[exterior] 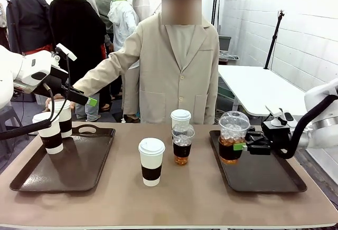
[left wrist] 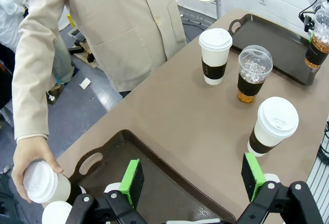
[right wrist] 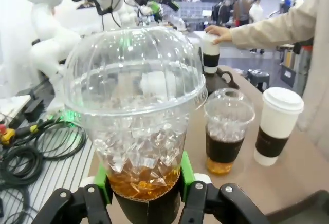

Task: Distribute the coffee onto the tray.
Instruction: Pick up one iced Americano and place it on the right Handle tray.

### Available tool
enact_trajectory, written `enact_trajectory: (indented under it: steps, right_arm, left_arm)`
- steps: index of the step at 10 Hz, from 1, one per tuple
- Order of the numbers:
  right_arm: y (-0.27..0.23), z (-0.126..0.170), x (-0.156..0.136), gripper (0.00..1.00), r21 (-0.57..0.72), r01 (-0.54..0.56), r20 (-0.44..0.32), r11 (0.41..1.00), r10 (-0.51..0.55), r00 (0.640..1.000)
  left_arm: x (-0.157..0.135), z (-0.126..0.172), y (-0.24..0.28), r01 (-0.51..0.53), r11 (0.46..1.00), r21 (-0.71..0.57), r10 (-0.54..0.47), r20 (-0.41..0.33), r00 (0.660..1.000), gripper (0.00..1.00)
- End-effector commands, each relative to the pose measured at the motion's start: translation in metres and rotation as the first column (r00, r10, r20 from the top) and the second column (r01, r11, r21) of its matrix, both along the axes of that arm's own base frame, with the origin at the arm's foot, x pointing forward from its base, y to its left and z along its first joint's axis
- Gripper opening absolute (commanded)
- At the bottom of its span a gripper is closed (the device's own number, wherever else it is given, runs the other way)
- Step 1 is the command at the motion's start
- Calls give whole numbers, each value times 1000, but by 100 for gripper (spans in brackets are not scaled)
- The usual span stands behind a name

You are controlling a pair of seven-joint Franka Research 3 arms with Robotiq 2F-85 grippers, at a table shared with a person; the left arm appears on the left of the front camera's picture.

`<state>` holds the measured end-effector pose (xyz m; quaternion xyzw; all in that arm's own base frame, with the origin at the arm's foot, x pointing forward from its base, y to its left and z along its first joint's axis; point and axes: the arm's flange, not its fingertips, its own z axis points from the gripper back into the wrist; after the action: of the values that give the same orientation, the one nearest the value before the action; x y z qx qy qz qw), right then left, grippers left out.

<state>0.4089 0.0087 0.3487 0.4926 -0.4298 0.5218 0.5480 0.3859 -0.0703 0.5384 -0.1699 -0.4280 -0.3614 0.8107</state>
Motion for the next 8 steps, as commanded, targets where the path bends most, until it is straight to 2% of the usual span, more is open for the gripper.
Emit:
enact_trajectory:
  steps: [1,8]
  right_arm:
    - [-19,-5,0,59,9,-17,19,1000,17,1000]
    - [-48,-62,-21,59,72,42,55,996,-47,997]
  left_arm:
    - [0,0,2,3,1000,1,-3,-7,1000,100]
    - [0,0,2,3,1000,1,-3,-7,1000,100]
